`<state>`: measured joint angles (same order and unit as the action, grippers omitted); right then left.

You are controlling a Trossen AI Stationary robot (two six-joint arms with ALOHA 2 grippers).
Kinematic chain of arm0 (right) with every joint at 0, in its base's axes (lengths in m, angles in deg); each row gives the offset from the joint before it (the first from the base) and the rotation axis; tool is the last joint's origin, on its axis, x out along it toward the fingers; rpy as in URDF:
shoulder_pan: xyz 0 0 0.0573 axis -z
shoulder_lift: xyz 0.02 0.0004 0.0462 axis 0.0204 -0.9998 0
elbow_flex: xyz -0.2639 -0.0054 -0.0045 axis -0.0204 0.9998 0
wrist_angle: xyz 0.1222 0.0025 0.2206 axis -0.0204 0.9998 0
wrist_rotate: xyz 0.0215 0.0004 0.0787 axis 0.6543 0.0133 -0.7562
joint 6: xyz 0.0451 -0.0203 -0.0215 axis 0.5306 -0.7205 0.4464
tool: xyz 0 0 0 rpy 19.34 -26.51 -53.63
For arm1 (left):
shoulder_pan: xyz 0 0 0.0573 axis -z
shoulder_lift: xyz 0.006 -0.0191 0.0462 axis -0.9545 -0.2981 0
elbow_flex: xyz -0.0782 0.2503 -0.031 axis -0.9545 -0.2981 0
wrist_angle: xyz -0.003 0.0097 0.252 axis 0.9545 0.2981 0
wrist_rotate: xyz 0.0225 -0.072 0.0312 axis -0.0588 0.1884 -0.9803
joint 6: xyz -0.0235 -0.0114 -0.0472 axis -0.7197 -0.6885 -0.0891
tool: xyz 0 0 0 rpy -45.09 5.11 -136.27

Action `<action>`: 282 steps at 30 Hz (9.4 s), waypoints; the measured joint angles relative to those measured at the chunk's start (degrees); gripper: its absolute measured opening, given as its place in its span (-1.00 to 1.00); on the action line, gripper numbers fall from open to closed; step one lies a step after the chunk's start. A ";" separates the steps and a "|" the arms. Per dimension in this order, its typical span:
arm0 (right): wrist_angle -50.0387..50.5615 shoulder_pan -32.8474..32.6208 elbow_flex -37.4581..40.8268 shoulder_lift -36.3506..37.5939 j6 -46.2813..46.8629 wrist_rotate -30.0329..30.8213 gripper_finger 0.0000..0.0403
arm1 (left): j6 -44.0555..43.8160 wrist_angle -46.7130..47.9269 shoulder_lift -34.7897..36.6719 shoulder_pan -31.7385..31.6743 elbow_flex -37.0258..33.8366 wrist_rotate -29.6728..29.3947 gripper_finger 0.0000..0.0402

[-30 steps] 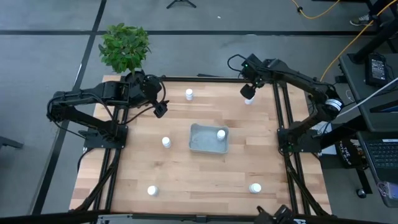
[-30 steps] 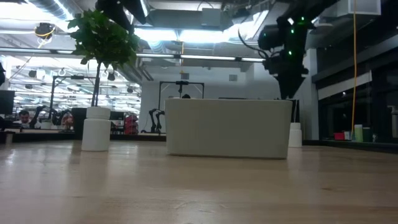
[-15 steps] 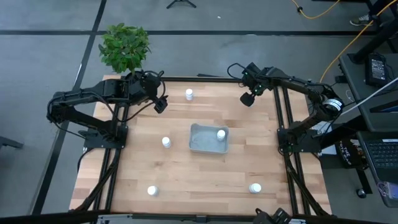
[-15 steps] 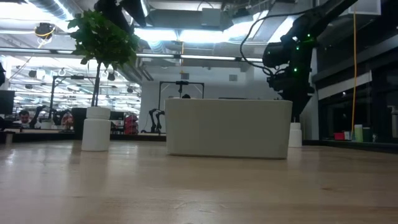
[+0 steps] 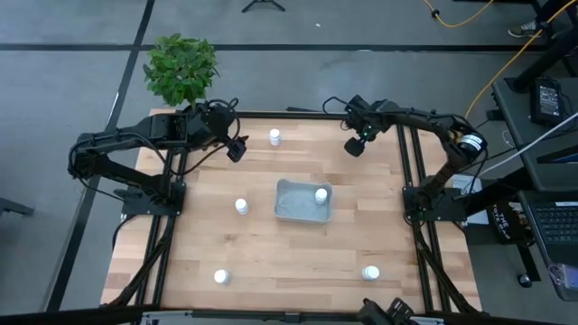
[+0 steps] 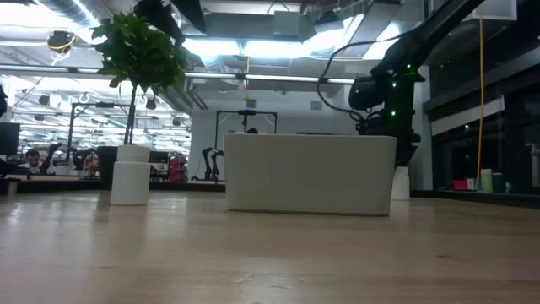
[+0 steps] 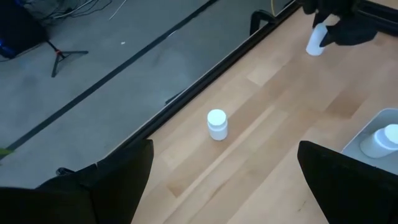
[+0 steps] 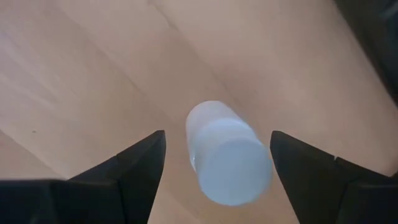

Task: Pick and place pill bottles into a basket
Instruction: Put the white pill bottle into the gray bin

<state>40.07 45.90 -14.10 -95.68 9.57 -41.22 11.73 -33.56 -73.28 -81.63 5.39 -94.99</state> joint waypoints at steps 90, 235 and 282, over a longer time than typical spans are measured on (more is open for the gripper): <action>14.51 -43.47 -35.08 -25.00 13.27 -1.05 -0.18 | 13.27 0.42 0.02 -2.78 0.00 1.53 0.95; 23.32 -40.73 -35.80 11.24 16.50 21.98 0.37 | 22.67 -4.74 -20.74 -4.56 19.33 40.37 -0.22; 30.41 -50.93 -35.69 21.31 25.70 23.29 0.37 | 22.93 -7.03 -49.88 4.79 16.65 29.23 -0.22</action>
<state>70.48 -5.04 -49.79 -74.37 35.27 -17.93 34.65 -40.59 -123.16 -76.84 22.04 -65.76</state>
